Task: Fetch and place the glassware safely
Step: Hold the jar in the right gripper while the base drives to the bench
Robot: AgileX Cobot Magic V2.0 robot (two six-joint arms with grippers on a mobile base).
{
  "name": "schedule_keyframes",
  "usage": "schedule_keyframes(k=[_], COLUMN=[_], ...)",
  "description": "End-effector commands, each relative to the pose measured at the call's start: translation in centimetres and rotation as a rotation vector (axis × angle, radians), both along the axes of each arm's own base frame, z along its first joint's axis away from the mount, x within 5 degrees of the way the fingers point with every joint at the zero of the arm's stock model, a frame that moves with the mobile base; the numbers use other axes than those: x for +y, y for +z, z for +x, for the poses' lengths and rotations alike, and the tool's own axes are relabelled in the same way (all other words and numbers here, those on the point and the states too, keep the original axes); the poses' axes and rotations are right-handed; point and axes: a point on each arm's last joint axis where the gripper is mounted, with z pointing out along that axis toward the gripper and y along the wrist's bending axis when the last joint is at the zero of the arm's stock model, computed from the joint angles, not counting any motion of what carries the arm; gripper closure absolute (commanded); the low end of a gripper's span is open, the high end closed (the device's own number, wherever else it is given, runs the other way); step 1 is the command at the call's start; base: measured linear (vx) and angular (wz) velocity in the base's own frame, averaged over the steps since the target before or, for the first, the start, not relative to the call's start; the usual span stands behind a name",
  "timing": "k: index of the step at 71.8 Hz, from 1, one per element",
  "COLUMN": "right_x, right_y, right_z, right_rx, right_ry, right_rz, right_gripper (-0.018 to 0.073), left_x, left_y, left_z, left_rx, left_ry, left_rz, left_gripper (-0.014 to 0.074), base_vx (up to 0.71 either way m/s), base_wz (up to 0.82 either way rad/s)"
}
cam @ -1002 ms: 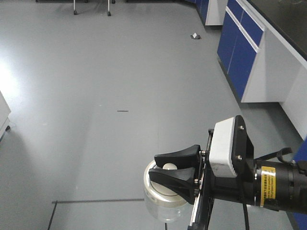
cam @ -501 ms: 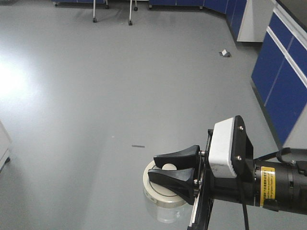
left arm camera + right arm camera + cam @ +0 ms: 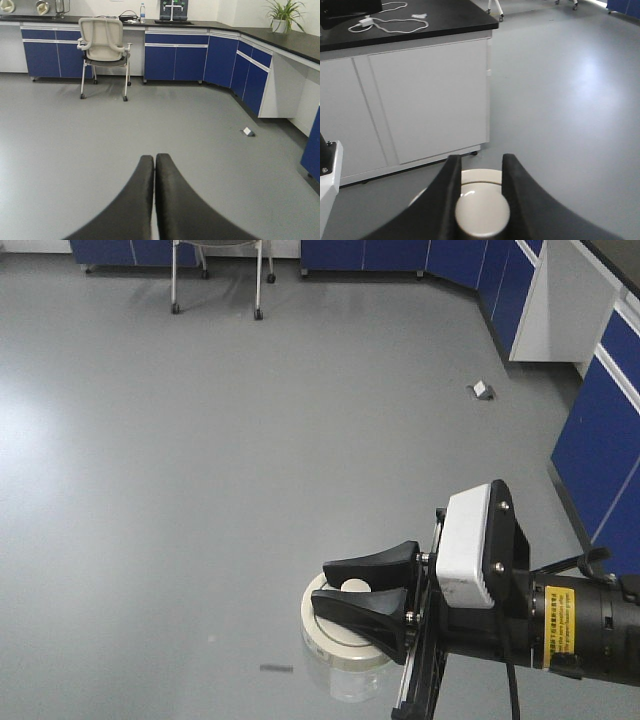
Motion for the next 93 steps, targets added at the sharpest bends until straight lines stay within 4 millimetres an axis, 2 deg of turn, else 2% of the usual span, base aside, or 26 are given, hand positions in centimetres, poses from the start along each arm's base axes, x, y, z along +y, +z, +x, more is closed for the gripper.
schedule_keyframes(k=[1, 93], right_x=[0.11, 0.0], right_y=[1.84, 1.67], right_z=[-0.08, 0.15], right_rx=[-0.036, -0.033], right_ry=[0.011, -0.016], right_rz=[0.089, 0.071], right_gripper=[0.056, 0.056], left_x=[-0.04, -0.05], left_y=[1.45, 1.45], left_z=[-0.04, -0.03], left_rx=[-0.086, -0.086], left_ry=[-0.007, -0.007], left_rz=[-0.015, -0.015], left_gripper=[0.0603, 0.0603], base_vx=[0.8, 0.81], base_wz=[-0.09, 0.02])
